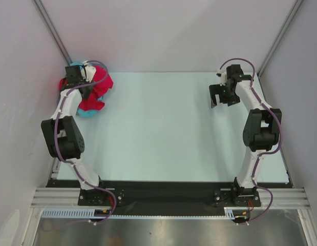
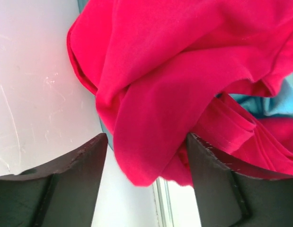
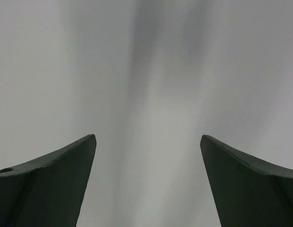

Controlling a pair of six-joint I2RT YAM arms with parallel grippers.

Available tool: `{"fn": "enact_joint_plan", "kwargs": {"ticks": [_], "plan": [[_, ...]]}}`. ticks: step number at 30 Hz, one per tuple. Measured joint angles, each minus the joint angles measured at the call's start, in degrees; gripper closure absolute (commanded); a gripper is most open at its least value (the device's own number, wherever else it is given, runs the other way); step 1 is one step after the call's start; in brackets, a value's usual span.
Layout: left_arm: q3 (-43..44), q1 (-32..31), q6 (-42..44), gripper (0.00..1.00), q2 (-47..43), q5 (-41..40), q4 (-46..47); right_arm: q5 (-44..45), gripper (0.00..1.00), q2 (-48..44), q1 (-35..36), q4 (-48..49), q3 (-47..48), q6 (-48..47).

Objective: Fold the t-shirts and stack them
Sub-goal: Grab the tshirt from the pile

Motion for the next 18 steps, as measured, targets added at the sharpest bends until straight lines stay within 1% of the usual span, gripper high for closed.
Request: {"fn": "enact_joint_plan", "kwargs": {"ticks": [1, 2, 3, 4, 5, 6, 7, 12, 16, 18], "plan": [[0.0, 0.0, 0.0, 0.37, 0.6, -0.3, 0.2, 0.0, 0.0, 0.0, 0.2, 0.0, 0.0, 0.0], [0.0, 0.0, 0.0, 0.44, 1.1, -0.6, 0.4, 0.0, 0.0, 0.0, 0.3, 0.0, 0.0, 0.0], [0.0, 0.0, 0.0, 0.48, 1.7, -0.7, 0.5, 0.0, 0.0, 0.0, 0.3, 0.0, 0.0, 0.0], [0.2, 0.0, 0.0, 0.65, 2.4, -0.9, 0.5, 0.2, 0.0, 0.0, 0.3, 0.1, -0.1, 0.0], [0.4, 0.0, -0.3, 0.78, 3.0, -1.0, 0.6, 0.4, 0.0, 0.0, 0.3, 0.2, -0.2, 0.0], [0.7, 0.0, -0.1, 0.98, 3.6, -1.1, 0.5, 0.5, 0.0, 0.0, 0.3, 0.2, -0.3, 0.0], [0.9, 0.0, -0.2, 1.0, 3.9, -1.2, 0.5, 0.8, 0.0, 0.0, 0.3, 0.3, -0.5, 0.0], [2.3, 0.0, -1.0, 1.0, 4.5, -2.0, 0.7, 1.3, 0.0, 0.0, 0.3, 0.4, -0.7, 0.0], [2.3, 0.0, -4.3, 1.0, 3.2, -1.6, 0.9, 1.5, 0.0, 0.0, 0.5, 0.4, -0.7, 0.0], [2.3, 0.0, -6.4, 1.0, 1.0, -0.5, 0.6, 1.6, 0.0, 0.0, 0.6, 0.5, -0.8, 0.0]]}}
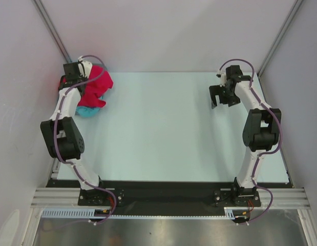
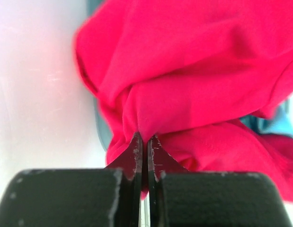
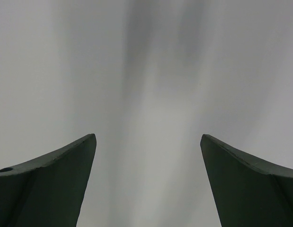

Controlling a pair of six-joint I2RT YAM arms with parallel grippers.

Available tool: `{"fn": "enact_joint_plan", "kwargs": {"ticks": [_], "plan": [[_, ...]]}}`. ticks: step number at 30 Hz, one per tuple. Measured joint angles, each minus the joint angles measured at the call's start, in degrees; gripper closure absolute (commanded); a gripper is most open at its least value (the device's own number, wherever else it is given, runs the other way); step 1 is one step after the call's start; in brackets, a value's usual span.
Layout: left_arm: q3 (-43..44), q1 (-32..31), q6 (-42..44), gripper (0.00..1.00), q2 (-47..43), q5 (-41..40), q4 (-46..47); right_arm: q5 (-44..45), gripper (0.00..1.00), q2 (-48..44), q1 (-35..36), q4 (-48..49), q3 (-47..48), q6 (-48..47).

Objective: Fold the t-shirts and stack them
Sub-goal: Grab the tshirt from the pile

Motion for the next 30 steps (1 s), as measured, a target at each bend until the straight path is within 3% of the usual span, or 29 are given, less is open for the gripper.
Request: {"fn": "enact_joint_plan", "kwargs": {"ticks": [13, 21, 30], "plan": [[6.2, -6.7, -7.4, 1.0, -17.9, 7.2, -5.9, 2.8, 0.0, 0.6, 5.2, 0.8, 0.2, 0.9], [10.8, -16.3, -3.5, 1.0, -17.9, 22.6, -21.0, 2.8, 0.0, 4.7, 6.1, 0.9, 6.1, 3.0], [27.7, -27.6, 0.1, 1.0, -16.9, 35.3, -31.7, 4.2, 0.0, 5.2, 6.4, 1.0, 8.8, 3.6]]}}
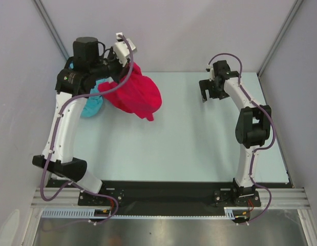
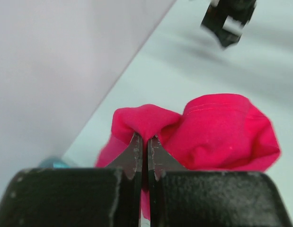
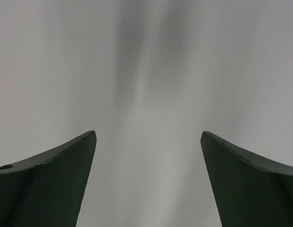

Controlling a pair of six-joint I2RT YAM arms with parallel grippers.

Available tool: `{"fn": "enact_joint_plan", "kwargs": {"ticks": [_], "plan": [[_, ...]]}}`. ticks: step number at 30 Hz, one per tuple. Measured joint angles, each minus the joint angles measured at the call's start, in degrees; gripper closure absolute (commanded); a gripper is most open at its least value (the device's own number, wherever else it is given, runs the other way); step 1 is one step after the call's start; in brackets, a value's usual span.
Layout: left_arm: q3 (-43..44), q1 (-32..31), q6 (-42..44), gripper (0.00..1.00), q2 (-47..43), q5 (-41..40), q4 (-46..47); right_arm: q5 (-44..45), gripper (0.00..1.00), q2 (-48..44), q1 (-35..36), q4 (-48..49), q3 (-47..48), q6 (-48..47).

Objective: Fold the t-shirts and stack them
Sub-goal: Grab the tshirt from the pile, then move the tshirt to the center of the board

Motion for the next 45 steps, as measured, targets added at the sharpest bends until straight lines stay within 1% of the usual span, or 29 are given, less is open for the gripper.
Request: {"fn": "enact_joint_plan", "kwargs": {"ticks": [4, 6, 9, 12, 16, 19, 23, 26, 32, 40, 45], "plan": [[8.3, 0.1, -2.6, 1.0, 0.8, 8.3, -0.5, 2.1, 0.0, 0.2, 0.3, 0.2, -0.7, 0.2], [10.5, 0.0, -3.5, 1.0, 0.9, 11.0, -0.3, 2.9, 0.0, 0.3, 0.3, 0.2, -0.9, 0.4], [11.0, -0.1, -3.6, 1.0, 0.9, 13.0, -0.1, 3.4, 0.0, 0.3, 0.4, 0.2, -0.9, 0.6], [8.3, -0.1, -1.7, 1.0, 0.9, 12.2, -0.7, 4.0, 0.0, 0.3, 0.5, 0.2, -1.0, 0.8], [1.2, -0.2, 3.0, 1.0, 1.5, 6.7, -2.8, 4.4, 0.0, 0.3, 0.6, 0.2, -1.0, 0.8], [-6.7, -0.2, 7.2, 1.0, 2.0, 0.2, -4.0, 4.6, 0.0, 0.3, 0.7, 0.2, -1.0, 0.8], [-16.0, -0.1, 9.9, 1.0, 2.2, -7.5, -4.0, 4.7, 0.0, 0.4, 0.8, 0.2, -1.0, 0.8], [-19.7, -0.1, 11.0, 1.0, 2.2, -11.4, -3.2, 4.7, 0.0, 0.4, 0.9, 0.2, -1.0, 0.8], [-20.5, -0.1, 11.8, 1.0, 2.2, -17.2, 0.2, 3.3, 0.0, 0.5, 1.6, 0.1, -1.0, 0.6], [-20.5, 1.0, 10.6, 1.0, 2.3, -27.6, 7.7, -2.2, 0.02, 2.3, 3.4, -1.6, -1.3, -1.2], [-19.5, 3.1, 7.1, 1.0, 2.4, -28.9, 13.5, -3.8, 0.01, 3.5, 5.4, -2.7, -1.3, -2.3]]}}
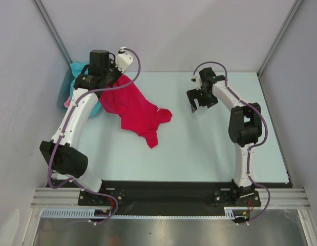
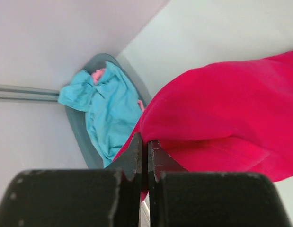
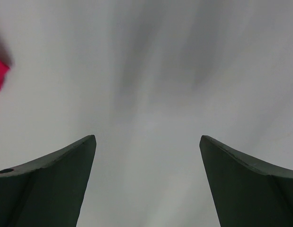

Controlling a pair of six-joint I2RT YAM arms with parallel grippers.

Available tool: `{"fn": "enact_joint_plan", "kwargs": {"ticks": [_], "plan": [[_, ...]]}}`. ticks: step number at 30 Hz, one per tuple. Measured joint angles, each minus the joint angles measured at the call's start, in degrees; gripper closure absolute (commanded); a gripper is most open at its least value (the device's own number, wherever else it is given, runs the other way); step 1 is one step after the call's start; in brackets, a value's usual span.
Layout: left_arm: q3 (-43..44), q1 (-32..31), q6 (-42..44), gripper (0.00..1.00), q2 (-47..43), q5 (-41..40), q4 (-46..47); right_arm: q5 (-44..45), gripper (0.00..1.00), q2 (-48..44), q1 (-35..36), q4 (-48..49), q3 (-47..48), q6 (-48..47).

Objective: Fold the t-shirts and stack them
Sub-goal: Move the tshirt to the center of the board

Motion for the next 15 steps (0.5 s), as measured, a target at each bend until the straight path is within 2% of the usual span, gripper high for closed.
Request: {"fn": "enact_joint_plan", "kwargs": {"ticks": [6, 15], "plan": [[5.7, 0.0, -2.4, 1.0, 0.4, 1.5, 2.2, -5.2, 0.04, 1.3, 1.6, -1.5, 0.0, -0.9], [6.0, -0.7, -4.6, 1.0, 0.6, 4.2, 3.0, -15.9, 0.03, 7.3, 3.4, -5.0, 6.3, -1.3]]}}
